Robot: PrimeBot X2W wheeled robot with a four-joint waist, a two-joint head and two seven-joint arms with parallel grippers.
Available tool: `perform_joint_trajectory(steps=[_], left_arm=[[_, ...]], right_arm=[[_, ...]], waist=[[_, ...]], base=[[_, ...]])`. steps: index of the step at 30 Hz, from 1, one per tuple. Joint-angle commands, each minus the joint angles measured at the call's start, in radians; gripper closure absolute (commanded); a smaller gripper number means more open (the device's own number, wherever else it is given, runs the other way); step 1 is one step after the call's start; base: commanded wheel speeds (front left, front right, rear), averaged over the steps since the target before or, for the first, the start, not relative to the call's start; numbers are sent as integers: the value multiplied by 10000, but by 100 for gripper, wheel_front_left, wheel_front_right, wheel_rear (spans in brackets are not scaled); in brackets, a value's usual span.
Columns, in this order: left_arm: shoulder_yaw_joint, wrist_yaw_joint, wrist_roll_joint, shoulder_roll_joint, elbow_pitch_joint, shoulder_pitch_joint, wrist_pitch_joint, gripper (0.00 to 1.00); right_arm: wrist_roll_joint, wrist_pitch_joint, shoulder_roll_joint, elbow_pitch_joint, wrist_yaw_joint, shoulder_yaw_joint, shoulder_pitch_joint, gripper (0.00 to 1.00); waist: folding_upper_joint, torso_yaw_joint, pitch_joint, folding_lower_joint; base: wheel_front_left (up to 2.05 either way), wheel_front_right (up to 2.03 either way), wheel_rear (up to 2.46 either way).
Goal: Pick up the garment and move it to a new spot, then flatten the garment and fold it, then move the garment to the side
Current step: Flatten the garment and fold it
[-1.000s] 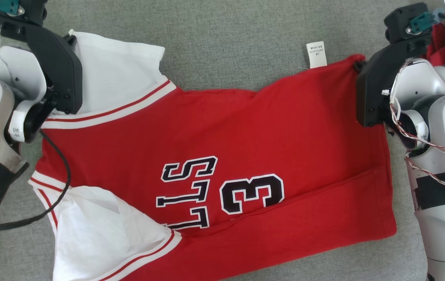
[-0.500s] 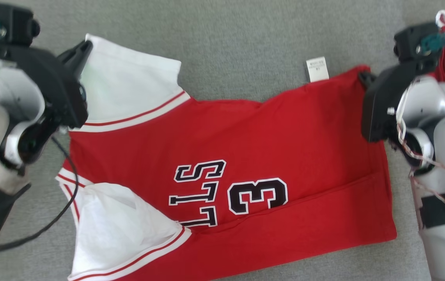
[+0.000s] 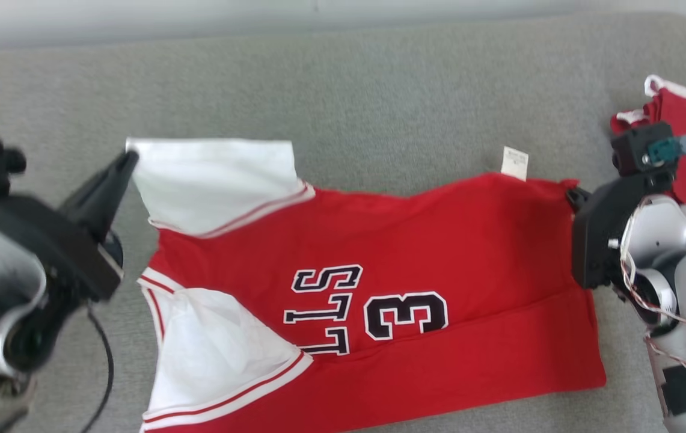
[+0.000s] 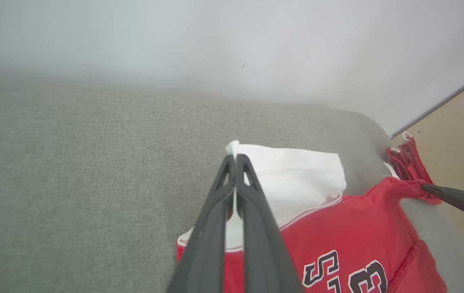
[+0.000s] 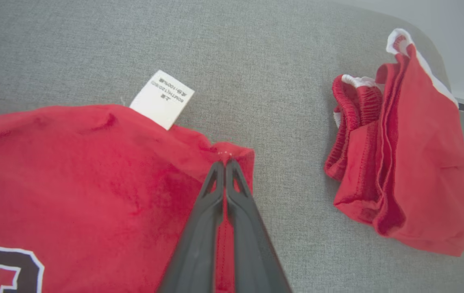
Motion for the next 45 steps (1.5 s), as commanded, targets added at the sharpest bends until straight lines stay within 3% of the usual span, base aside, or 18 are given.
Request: perform_joint_trajectory(steps=[1, 10, 19, 24, 42, 44, 45], left_arm=[[96, 162, -186, 121, -396, 623, -141, 100], [288, 699, -868, 222, -2058, 3145, -652, 100], [-126, 1144, -1016, -405, -3176, 5658, -1683, 100], [-240, 1051, -1180, -795, -3042, 6253, -2107, 100], [-206, 1113, -1661, -867, -3000, 7383, -2299, 100], [-258, 1129, -1639, -924, -2853, 7374, -2302, 100], [-258, 1129, -1639, -924, -2853, 7374, -2302, 100]], right_arm=[[32, -45, -94, -86, -21, -59, 295, 100], [-42, 538, -433, -160, -21, -6, 1177, 100], [-138, 745, -896, -235, -22, 133, 1835, 100], [-71, 738, -1114, -176, -22, -54, 2188, 100], [-332, 932, -811, -336, -22, -544, 3042, 100], [-359, 912, -658, -318, -22, -695, 3151, 0], [-359, 912, -658, -318, -22, -695, 3151, 0]], waist=[[0, 240, -415, 1], [0, 340, -647, 1], [0, 541, -652, 1], [0, 830, -778, 1], [0, 1013, -1255, 1], [0, 1052, -1291, 1], [0, 1052, -1291, 1]], base=[[0, 0, 0], [0, 0, 0], [0, 0, 0], [0, 0, 0], [0, 0, 0], [0, 0, 0], [0, 0, 0]])
